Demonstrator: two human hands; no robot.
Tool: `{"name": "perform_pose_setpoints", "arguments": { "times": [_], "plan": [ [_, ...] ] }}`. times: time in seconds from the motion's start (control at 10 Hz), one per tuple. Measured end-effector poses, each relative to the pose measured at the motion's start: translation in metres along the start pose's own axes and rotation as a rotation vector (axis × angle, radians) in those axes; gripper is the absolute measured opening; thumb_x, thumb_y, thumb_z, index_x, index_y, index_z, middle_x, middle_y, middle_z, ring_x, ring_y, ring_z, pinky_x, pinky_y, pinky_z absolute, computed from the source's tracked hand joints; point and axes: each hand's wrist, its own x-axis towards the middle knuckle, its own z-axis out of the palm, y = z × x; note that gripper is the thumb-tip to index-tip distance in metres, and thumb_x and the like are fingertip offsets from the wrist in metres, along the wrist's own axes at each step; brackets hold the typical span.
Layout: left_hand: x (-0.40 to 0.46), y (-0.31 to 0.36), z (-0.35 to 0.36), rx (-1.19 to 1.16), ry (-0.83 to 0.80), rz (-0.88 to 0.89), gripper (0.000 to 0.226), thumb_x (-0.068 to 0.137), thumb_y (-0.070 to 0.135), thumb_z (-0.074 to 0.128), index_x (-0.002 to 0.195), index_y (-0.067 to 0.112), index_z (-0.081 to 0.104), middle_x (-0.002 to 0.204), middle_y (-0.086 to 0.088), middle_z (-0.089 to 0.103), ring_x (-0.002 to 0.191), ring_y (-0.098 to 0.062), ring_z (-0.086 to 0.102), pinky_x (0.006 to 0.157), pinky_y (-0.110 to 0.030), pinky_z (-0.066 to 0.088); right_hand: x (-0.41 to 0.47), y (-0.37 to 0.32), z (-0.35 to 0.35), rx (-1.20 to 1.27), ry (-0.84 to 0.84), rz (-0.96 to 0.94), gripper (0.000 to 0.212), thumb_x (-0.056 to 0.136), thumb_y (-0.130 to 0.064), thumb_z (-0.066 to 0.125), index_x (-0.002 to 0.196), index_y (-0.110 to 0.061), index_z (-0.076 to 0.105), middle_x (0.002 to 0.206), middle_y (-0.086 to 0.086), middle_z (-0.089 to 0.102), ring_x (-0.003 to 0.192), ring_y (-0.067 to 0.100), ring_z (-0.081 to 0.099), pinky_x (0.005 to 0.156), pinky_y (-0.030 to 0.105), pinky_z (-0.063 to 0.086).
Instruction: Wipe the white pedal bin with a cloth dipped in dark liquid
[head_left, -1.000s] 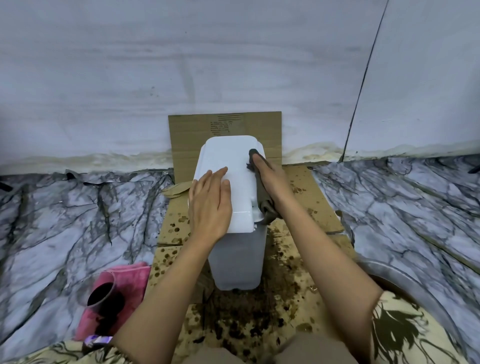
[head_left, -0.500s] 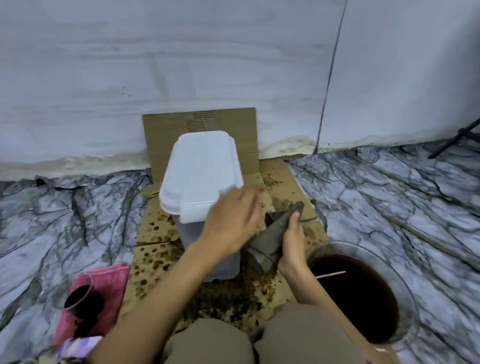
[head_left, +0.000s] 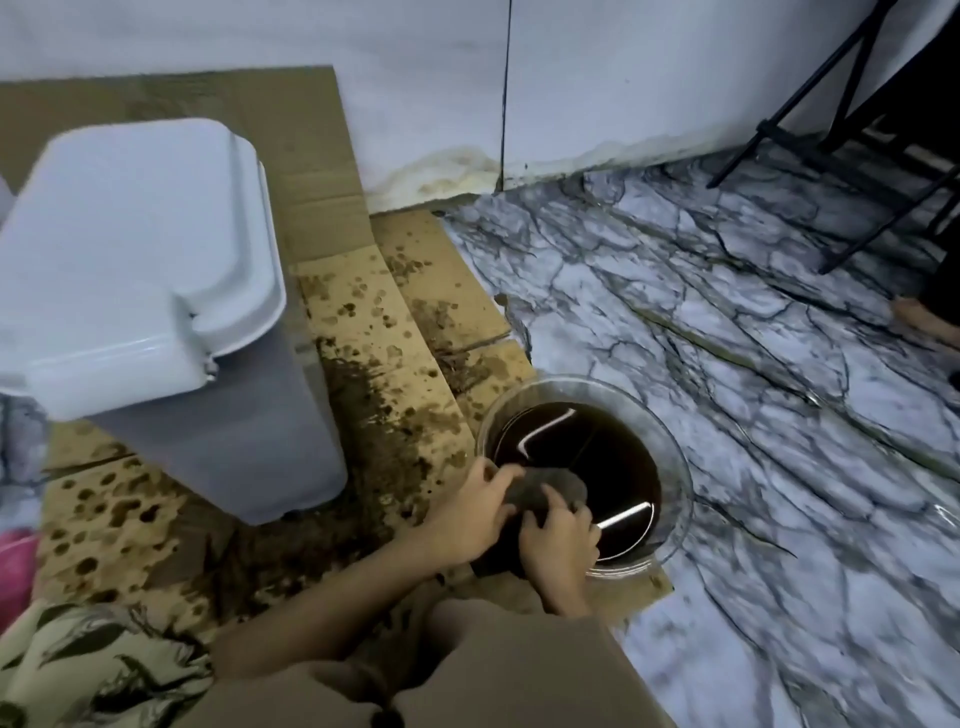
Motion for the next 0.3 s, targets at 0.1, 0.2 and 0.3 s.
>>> {"name": "perform_pose_setpoints", "arguments": {
  "times": [0.1,0.2,0.3],
  "plan": [
    [-0.004,-0.011,0.008,0.259,0.003,0.051,0.036,0.101,0.034,0.035,0.131,0.022,0.049,0.139,-0.005,0.03,0.12,-0.022,0.038,0.103,-0.031,0.034,-0.003,0.009,0.01,-0.185,-0.053,-0.015,0.041,0.099,-0.036,0.037,0.14,-0.033,0.041,0.152,0.008,0.026,0.135,0.03,0.024,0.11,0.043,0.02],
    [-0.008,-0.014,-0.015,0.335,-0.057,0.037,0.041,0.099,0.04,0.037,0.136,0.025,0.043,0.143,-0.005,0.029,0.129,-0.026,0.031,0.105,-0.039,0.035,-0.008,0.005,0.011,-0.277,0.064,-0.118,0.047,0.098,-0.039,0.036,0.144,-0.035,0.031,0.157,0.007,0.012,0.139,0.028,0.015,0.11,0.045,0.018],
    [-0.02,-0.011,-0.056,0.364,0.014,0.03,0.046,0.099,0.042,0.035,0.141,0.024,0.037,0.144,-0.002,0.033,0.132,-0.023,0.029,0.107,-0.04,0.033,-0.016,-0.019,-0.005,-0.162,0.201,-0.402,0.049,0.099,-0.037,0.04,0.146,-0.033,0.029,0.16,0.001,0.006,0.144,0.024,0.009,0.112,0.045,0.016]
  ]
}}
